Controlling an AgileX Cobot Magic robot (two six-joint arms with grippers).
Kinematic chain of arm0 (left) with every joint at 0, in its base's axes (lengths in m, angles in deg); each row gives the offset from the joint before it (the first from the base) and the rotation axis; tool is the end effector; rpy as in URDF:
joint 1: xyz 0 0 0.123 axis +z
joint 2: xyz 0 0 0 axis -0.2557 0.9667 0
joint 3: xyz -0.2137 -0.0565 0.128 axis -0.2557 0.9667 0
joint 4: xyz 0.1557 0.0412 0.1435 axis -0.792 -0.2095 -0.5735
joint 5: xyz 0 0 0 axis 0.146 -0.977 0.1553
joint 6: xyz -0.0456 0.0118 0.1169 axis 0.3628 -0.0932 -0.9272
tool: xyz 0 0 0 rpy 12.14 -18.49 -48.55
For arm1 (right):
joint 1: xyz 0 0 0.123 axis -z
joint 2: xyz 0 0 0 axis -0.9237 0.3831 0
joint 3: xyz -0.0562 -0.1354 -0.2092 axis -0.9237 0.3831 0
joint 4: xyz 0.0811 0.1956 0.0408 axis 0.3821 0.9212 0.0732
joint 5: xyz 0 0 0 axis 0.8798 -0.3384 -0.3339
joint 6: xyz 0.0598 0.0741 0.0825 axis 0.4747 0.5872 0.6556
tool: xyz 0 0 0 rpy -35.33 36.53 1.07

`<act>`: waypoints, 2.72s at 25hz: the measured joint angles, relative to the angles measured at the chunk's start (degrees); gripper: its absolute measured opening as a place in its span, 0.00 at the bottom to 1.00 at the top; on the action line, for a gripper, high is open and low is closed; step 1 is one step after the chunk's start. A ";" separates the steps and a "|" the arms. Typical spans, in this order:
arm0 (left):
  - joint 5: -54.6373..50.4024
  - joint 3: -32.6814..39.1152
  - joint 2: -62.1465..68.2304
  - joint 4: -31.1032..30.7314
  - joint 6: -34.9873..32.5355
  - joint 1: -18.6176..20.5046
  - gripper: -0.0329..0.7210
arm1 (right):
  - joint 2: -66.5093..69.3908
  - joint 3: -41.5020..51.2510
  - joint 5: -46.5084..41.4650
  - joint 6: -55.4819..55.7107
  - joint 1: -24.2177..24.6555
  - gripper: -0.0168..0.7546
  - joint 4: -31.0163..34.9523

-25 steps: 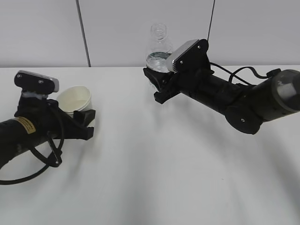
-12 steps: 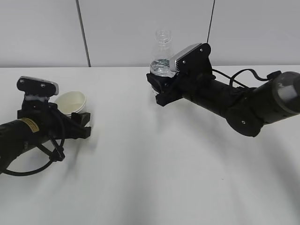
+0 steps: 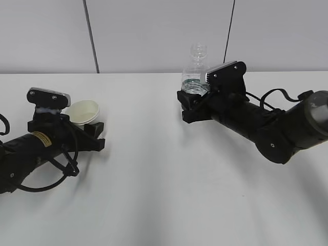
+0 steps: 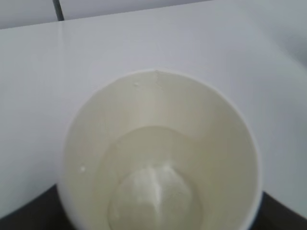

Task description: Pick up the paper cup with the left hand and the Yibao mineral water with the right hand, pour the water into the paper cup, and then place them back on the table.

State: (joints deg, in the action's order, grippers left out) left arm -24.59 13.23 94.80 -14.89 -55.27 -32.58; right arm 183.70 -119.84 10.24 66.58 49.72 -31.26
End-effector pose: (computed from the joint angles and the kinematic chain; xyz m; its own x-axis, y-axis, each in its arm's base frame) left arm 0.3298 -0.1126 0.0857 -0.3649 0.1380 -0.9208 0.3586 0.9335 -0.0022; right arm 0.3865 0.1443 0.1276 -0.1304 -0.1367 -0.9820 -0.4603 0.8856 -0.0621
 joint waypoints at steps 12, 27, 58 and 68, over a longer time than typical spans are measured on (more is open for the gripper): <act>0.06 0.22 0.74 3.22 0.00 0.01 0.83 | 0.00 0.50 0.00 0.00 0.12 0.63 0.94; 4.18 11.72 -9.20 4.52 0.00 0.01 0.83 | 0.69 0.50 -1.68 -4.94 0.66 0.63 15.04; -9.88 12.61 -29.91 5.83 0.00 -0.60 0.83 | 6.53 5.14 3.94 -5.21 0.66 0.80 21.92; -14.20 12.61 -30.84 5.26 0.00 -0.70 0.83 | 2.20 13.92 6.00 -3.84 0.66 0.80 18.71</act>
State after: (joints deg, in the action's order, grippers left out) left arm -38.80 25.84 63.96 -9.63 -55.27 -33.28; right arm 185.90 -105.93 16.24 62.74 50.37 -12.55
